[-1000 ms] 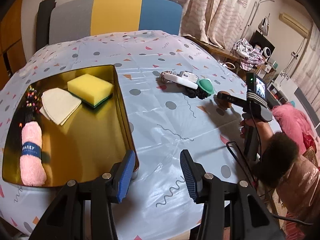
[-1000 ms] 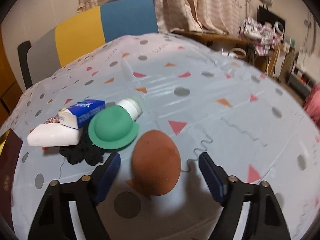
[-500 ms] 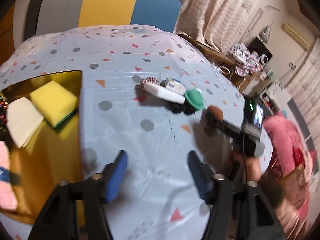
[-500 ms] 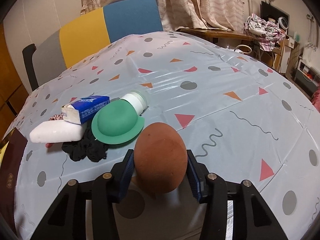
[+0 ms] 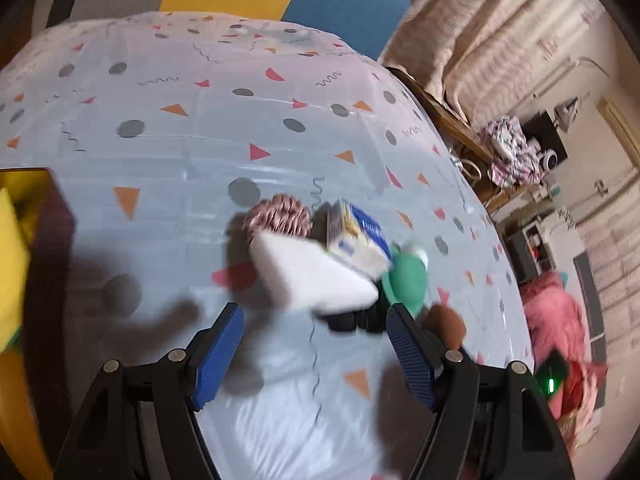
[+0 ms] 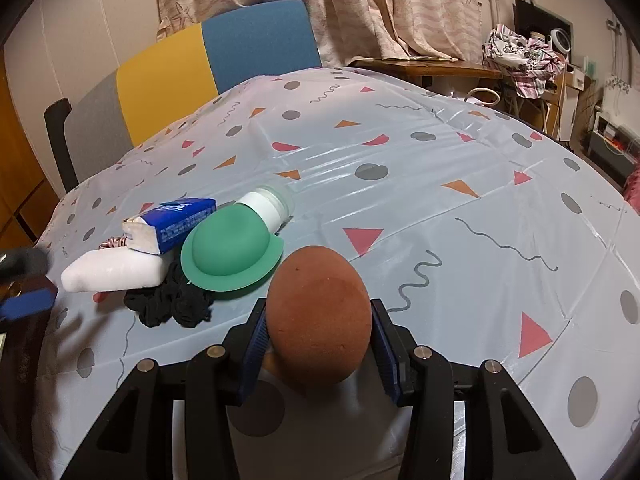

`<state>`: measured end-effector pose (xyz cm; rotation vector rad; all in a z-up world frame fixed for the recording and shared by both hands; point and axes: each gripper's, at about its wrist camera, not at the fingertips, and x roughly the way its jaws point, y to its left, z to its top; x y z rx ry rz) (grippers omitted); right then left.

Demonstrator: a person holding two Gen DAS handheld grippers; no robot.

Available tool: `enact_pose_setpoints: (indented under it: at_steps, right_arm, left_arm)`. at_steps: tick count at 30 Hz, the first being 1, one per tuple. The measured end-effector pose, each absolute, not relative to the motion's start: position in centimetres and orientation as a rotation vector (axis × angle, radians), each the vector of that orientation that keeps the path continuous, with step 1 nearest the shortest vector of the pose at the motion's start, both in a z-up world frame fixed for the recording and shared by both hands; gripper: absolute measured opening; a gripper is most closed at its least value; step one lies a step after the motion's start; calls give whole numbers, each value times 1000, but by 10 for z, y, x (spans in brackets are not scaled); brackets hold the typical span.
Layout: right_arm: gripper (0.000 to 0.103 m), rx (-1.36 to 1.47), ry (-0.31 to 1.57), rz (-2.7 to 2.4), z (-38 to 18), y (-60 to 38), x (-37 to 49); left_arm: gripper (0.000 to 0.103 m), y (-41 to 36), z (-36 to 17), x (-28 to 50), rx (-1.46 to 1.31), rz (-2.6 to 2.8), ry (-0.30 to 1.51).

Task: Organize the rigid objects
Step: 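Grasp the white rectangular sponge block with the left gripper while the right holds the brown sponge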

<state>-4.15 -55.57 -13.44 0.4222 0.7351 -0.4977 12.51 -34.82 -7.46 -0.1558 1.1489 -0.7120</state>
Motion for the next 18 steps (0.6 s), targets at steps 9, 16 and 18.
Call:
enact_pose_setpoints:
  at_steps: [9,16,18]
  right_arm:
    - [49,437,718,-507,-135,-559,-45]
    - [49,429,716,-520,-135,-558,-45]
    - [49,423,719,-524,-134,-557,-44]
  left_arm:
    - [44,-358,-107,134,-206,-686,1195]
    - [35,-331,-101,94,-187,-702,1127]
    - [32,-323,-105,81,-169,-690,1131]
